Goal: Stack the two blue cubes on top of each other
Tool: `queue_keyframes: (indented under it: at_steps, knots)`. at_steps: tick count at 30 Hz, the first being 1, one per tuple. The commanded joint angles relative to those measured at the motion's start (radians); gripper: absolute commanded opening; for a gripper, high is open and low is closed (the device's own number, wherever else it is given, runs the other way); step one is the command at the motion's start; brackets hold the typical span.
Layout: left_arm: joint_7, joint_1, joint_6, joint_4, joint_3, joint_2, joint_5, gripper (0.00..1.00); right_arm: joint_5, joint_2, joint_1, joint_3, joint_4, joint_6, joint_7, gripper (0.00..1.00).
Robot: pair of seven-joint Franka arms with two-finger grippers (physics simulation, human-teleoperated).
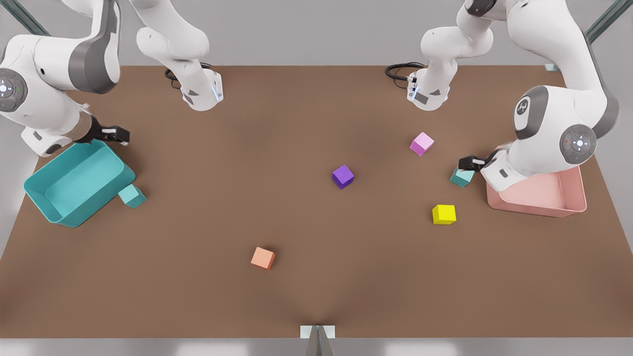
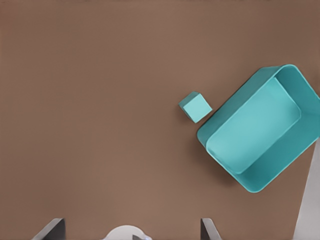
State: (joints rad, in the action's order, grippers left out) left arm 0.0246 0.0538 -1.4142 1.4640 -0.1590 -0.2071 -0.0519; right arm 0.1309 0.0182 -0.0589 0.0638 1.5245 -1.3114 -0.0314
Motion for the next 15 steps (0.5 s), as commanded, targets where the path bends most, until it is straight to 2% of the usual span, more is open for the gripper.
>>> queue_keyframes:
  at_steps: [1, 4, 5, 6, 7, 9, 10, 11, 15]
  knots:
    - [-0.045, 0.0, -0.04, -0.001, -0.001, -0.002, 0.004, 1.0, 0.0, 0.003, 0.044, 0.001, 0.0, -0.065, -0.012, 1.0]
    - [-0.045, 0.0, -0.04, -0.001, -0.001, -0.011, 0.004, 1.0, 0.029, 0.2, 0.051, 0.008, -0.029, -0.046, -0.212, 1.0]
    - [-0.045, 0.0, -0.04, -0.001, -0.001, -0.011, 0.004, 1.0, 0.053, 0.238, 0.051, 0.007, 0.0, -0.141, -0.437, 1.0]
    - [-0.045, 0.0, -0.04, -0.001, -0.001, -0.011, 0.004, 1.0, 0.088, 0.235, 0.05, 0.008, 0.051, -0.221, -0.52, 1.0]
    - [-0.045, 0.0, -0.04, -0.001, -0.001, -0.011, 0.004, 1.0, 0.085, 0.189, 0.034, 0.001, 0.179, -0.405, -0.663, 1.0]
    - [-0.045, 0.0, -0.04, -0.001, -0.001, -0.011, 0.003, 1.0, 0.033, 0.203, -0.051, -0.001, 0.288, -0.646, -0.939, 1.0]
    - [-0.045, 0.0, -0.04, -0.001, -0.001, -0.011, 0.003, 1.0, 0.032, 0.203, -0.07, 0.001, 0.31, -0.687, -0.99, 1.0]
    - [-0.045, 0.0, -0.04, -0.001, -0.001, -0.012, 0.003, 1.0, 0.029, 0.232, -0.108, 0.001, 0.355, -0.805, -1.068, 1.0]
    - [-0.045, 0.001, -0.04, -0.001, -0.001, -0.014, 0.003, 1.0, -0.04, 0.341, -0.2, 0.001, 0.356, -0.893, -1.183, 1.0]
